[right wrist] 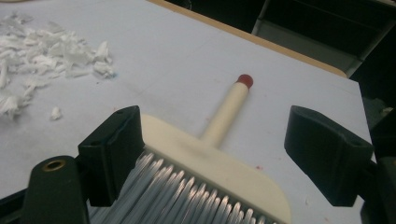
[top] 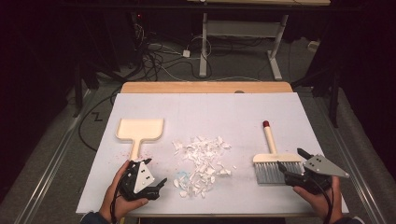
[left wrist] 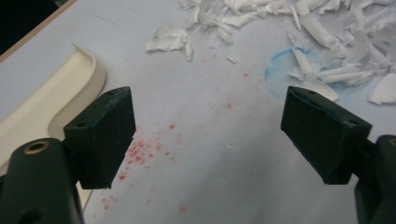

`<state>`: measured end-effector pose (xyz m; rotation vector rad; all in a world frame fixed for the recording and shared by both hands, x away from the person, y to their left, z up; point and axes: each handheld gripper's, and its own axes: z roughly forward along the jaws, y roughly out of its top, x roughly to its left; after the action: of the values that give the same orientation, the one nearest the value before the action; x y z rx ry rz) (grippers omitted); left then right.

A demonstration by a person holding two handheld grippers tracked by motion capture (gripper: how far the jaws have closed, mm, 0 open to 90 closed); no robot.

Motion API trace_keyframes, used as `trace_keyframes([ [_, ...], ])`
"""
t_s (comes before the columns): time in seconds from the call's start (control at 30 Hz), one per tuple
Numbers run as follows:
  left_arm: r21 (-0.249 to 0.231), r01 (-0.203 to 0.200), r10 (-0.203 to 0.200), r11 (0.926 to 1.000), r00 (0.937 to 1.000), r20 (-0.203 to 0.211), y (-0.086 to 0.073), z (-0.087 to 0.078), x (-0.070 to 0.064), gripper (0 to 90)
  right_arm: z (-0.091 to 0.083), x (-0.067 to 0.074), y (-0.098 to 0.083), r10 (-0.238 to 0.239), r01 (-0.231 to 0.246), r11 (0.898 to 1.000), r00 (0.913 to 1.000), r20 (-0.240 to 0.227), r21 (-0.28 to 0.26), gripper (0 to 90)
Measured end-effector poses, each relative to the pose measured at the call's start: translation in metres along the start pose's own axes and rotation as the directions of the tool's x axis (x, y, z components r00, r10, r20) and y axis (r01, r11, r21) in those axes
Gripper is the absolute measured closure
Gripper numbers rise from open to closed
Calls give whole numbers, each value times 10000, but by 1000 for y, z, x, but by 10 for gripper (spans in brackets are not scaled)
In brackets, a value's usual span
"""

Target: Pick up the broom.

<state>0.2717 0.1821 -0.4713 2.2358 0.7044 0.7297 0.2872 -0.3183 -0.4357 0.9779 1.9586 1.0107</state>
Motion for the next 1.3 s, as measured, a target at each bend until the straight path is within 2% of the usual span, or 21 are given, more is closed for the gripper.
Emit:
trace_keyframes([
  [0.27, -35, -121, 121, 9999, 9997, 200, -2, 2, -2, 170, 5, 3, 4, -425, 421, 9991, 9983, 393, 91, 207],
  [0.4, -83, -129, 131, 9999, 9997, 203, 0, 2, -2, 170, 10, 0, 6, -472, 462, 9988, 9971, 604, 174, 213],
  [0.67, 66, -173, 171, 9998, 9996, 222, 0, 5, -3, 170, 31, -18, 22, -225, 153, 9980, 9925, 1200, 605, 215],
  [0.77, 109, -191, 189, 9998, 9996, 203, 0, 4, -4, 170, 44, -27, 30, 6, -115, 9964, 9918, 1282, 844, 225],
  [0.87, 130, -174, 172, 9998, 9996, 202, 0, 5, -4, 170, 53, -31, 36, 46, -181, 9945, 9916, 1294, 1030, 228],
  [0.93, 170, -209, 205, 9996, 9996, 214, -1, 5, -4, 170, 69, -36, 41, 425, -606, 9874, 9914, 1237, 1462, 245],
  [1.0, 158, -197, 194, 9997, 9996, 217, -1, 4, -4, 170, 80, -38, 42, 623, -826, 9786, 9918, 1113, 1884, 250],
  [1.03, 167, -190, 187, 9997, 9996, 206, -2, 4, -3, 170, 86, -39, 42, 700, -951, 9703, 9905, 1181, 2223, 261],
  [1.13, 169, -167, 164, 9997, 9997, 183, -2, 3, -4, 170, 101, -41, 40, 1119, -1353, 9443, 9893, 938, 2999, 320],
  [1.17, 184, -197, 194, 9996, 9997, 171, -2, 3, -4, 170, 106, -42, 38, 1198, -1443, 9305, 9885, 925, 3368, 344],
  [1.2, 202, -223, 220, 9995, 9996, 175, -2, 3, -4, 170, 113, -44, 35, 1435, -1686, 9141, 9851, 947, 3687, 365],
  [1.23, 218, -230, 226, 9995, 9996, 181, -2, 3, -4, 170, 115, -46, 34, 1733, -1910, 9102, 9815, 809, 3675, 383],
  [1.27, 229, -229, 225, 9995, 9996, 181, -2, 3, -4, 170, 118, -49, 33, 2319, -2313, 8934, 9717, 457, 3852, 386],
  [1.3, 229, -229, 225, 9995, 9996, 181, -2, 3, -4, 170, 118, -49, 33, 2319, -2313, 8934, 9717, 457, 3852, 386],
])
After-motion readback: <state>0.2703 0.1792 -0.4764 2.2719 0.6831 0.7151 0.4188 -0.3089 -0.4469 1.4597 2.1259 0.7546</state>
